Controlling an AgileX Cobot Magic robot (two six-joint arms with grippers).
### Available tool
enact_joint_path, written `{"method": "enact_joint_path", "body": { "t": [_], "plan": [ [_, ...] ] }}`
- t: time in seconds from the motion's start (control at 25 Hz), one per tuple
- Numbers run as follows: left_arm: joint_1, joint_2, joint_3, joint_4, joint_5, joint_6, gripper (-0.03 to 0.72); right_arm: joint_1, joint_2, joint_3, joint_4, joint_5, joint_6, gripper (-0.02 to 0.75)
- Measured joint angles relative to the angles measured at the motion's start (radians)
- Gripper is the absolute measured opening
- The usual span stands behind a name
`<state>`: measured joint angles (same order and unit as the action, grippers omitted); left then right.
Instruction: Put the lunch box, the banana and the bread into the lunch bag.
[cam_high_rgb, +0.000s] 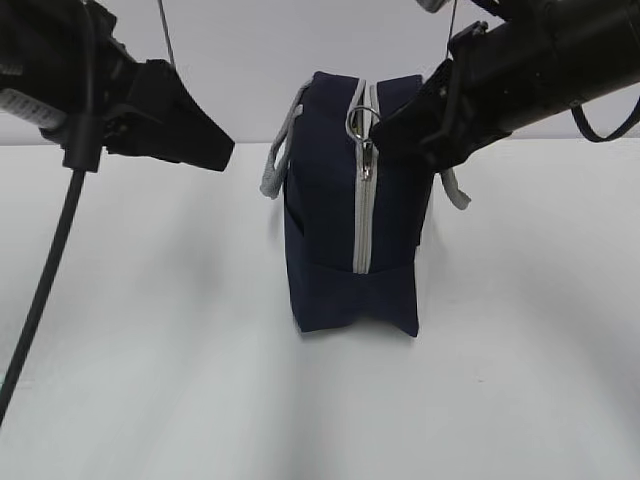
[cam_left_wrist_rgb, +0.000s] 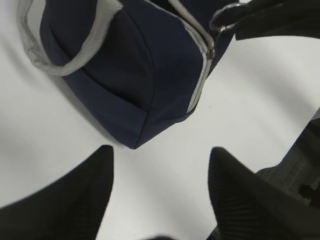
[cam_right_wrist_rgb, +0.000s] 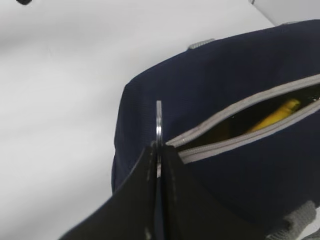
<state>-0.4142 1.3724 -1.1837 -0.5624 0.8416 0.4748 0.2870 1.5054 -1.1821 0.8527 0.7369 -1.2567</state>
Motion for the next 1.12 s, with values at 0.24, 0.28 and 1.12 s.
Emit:
{"method": "enact_joint_path", "body": {
  "t": [0.24, 0.28, 1.12],
  "plan": [
    [0.0, 0.064, 0.0, -0.115, -0.044, 0.147, 0.424, 0.0, 0.0, 0.0, 0.016, -0.08, 0.0, 0.0],
    [0.0, 0.079, 0.0, -0.132, -0.047, 0.169, 0.424, 0.0, 0.0, 0.0, 0.018, -0.091, 0.0, 0.0],
    [0.0, 0.286, 0.0, -0.579, -0.18, 0.654, 0.424, 0.0, 0.0, 0.0, 0.088, -0.182, 0.0, 0.0]
  ]
}}
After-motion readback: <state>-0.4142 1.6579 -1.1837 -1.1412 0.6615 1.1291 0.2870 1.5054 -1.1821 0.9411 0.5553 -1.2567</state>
